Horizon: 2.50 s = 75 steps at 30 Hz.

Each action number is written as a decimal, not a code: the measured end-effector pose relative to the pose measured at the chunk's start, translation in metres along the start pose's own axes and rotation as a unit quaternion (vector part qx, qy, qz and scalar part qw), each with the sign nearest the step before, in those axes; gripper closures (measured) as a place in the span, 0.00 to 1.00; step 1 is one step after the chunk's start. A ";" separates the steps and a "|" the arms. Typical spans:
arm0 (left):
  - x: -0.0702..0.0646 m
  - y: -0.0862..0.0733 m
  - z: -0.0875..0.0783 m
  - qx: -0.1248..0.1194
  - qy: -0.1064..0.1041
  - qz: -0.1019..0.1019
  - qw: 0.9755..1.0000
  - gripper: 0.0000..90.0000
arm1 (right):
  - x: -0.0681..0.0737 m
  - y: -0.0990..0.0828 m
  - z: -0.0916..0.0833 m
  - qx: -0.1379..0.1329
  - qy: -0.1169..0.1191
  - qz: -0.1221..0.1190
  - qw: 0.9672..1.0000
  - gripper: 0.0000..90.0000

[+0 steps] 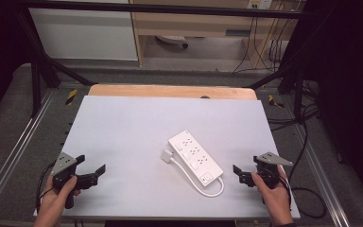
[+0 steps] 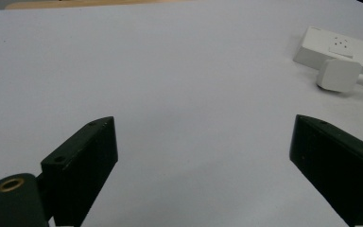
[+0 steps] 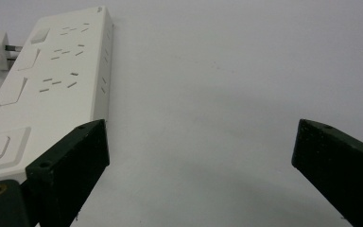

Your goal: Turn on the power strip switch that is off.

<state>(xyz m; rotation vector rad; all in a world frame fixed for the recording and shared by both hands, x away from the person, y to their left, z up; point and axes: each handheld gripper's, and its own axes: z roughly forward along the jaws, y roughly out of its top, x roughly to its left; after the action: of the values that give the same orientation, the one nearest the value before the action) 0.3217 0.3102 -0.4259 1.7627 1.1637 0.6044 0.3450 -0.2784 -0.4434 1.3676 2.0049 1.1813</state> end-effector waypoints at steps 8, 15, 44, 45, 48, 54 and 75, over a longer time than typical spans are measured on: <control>-0.002 0.000 0.001 0.000 -0.007 -0.003 1.000 0.09 | 0.000 0.001 0.001 0.003 0.001 -0.004 1.000 0.05; -0.001 0.001 0.001 0.008 -0.014 -0.015 1.000 0.07 | 0.000 0.004 0.001 0.000 0.005 -0.002 1.000 0.05; 0.000 0.001 0.005 0.017 -0.023 -0.019 0.999 0.07 | 0.016 0.018 -0.009 -0.027 0.049 -0.006 0.998 0.04; 0.000 0.001 0.004 0.017 -0.023 -0.019 0.999 0.07 | 0.016 0.019 -0.009 -0.028 0.048 -0.007 0.998 0.04; 0.000 0.001 0.004 0.018 -0.024 -0.018 0.999 0.07 | 0.018 0.020 -0.010 -0.033 0.047 -0.011 0.998 0.04; 0.000 0.001 0.005 0.024 -0.024 -0.021 0.999 0.07 | 0.021 0.023 -0.010 -0.032 0.048 -0.013 0.998 0.04; 0.000 0.000 0.007 0.034 -0.020 -0.018 0.999 0.08 | 0.039 0.049 -0.011 -0.047 0.062 -0.023 0.997 0.05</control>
<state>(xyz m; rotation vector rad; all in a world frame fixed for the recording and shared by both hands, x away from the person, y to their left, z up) 0.3271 0.3073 -0.4291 1.7988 1.1978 0.5118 0.3469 -0.2405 -0.3929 1.2239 2.0247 1.3528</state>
